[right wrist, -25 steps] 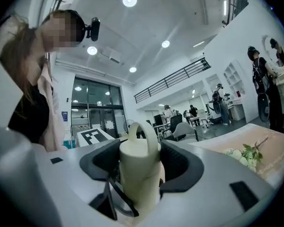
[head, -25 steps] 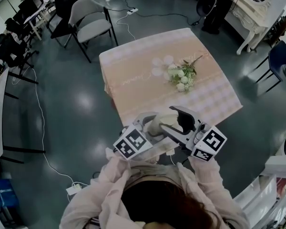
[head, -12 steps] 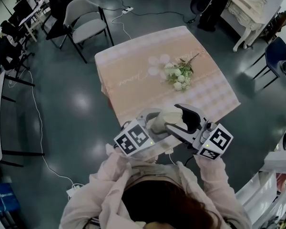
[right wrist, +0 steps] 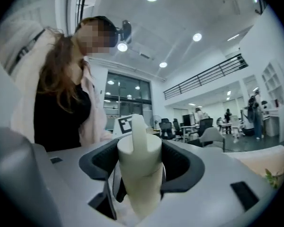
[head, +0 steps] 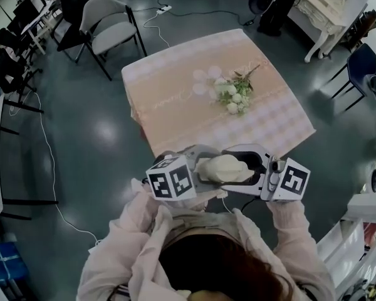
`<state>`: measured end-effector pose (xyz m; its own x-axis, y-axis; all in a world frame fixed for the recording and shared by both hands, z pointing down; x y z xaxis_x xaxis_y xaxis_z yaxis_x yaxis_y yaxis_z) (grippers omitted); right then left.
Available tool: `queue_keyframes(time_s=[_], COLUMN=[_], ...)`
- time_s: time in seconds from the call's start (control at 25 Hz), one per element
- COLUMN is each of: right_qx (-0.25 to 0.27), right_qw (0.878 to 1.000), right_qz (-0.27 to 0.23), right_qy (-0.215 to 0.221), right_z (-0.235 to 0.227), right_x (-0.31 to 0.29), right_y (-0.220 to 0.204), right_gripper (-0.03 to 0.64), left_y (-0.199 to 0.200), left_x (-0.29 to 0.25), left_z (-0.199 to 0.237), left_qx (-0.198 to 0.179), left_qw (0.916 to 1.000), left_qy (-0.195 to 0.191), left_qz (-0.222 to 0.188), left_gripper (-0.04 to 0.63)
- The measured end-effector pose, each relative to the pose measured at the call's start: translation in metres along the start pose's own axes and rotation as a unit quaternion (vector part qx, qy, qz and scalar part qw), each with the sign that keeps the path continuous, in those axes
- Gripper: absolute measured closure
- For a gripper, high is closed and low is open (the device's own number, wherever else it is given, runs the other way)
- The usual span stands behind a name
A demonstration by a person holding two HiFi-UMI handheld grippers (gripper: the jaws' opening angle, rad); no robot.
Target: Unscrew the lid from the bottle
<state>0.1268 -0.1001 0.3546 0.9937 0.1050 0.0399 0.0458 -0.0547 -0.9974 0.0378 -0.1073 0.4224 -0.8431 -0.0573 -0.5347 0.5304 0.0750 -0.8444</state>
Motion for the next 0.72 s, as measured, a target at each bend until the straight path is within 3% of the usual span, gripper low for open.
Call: queue_keyframes(time_s=[0.08,0.12,0.2,0.28,0.4,0.48,0.52,0.6,0.64,0.72], right_qx=[-0.008,-0.013,-0.023,-0.027,-0.047,-0.055,-0.051,-0.041,-0.036,-0.026], right_qw=[0.999,0.998,0.998,1.000,0.990,0.979,0.977,0.981,0.986,0.994], right_qz=[-0.005,-0.006,-0.008,-0.009,-0.016,-0.010,-0.005,-0.003,-0.008,-0.027], right_qy=[0.054,0.068,0.058,-0.004,-0.131,-0.196,-0.208,-0.188,-0.165,-0.101], right_z=[0.008,0.009,0.005,-0.004,-0.010,-0.015,-0.016,-0.016,-0.015,-0.014], right_x=[0.001,0.002,0.007,0.016,0.019,0.012,0.008,0.005,0.006,0.009], right_y=[0.003,0.004,0.003,0.000,-0.003,-0.007,-0.008,-0.007,-0.006,-0.002], right_gripper=[0.318,0.318,0.311,0.302,0.250,0.251,0.264,0.327,0.327,0.328], left_y=[0.006,0.008,0.010,0.006,-0.003,-0.006,-0.006,-0.005,-0.003,0.001], left_x=[-0.001,-0.001,-0.003,-0.004,-0.003,-0.004,-0.005,-0.005,-0.003,0.002], left_z=[-0.011,-0.013,-0.011,-0.002,0.012,0.017,0.018,0.018,0.017,0.014], left_qx=[-0.011,-0.011,0.007,0.053,0.109,0.116,0.116,0.110,0.101,0.077], left_qw=[0.9978,0.9969,0.9979,0.9981,0.9886,0.9840,0.9835,0.9856,0.9881,0.9946], left_qy=[-0.063,-0.074,-0.054,0.005,0.104,0.135,0.138,0.129,0.116,0.065], left_qz=[-0.014,-0.023,-0.034,-0.032,-0.001,0.018,0.019,0.008,-0.002,-0.024], left_gripper=[0.279,0.279,0.279,0.279,0.279,0.279,0.279,0.279,0.279,0.279])
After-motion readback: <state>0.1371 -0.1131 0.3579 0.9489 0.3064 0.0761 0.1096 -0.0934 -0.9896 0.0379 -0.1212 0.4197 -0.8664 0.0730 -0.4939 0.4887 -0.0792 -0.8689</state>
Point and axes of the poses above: the fingertips, and each gripper's own axes: x backward along the fingers, z to its left, y out of its top, the point moved 7 cm from there along x, backward along the fingers
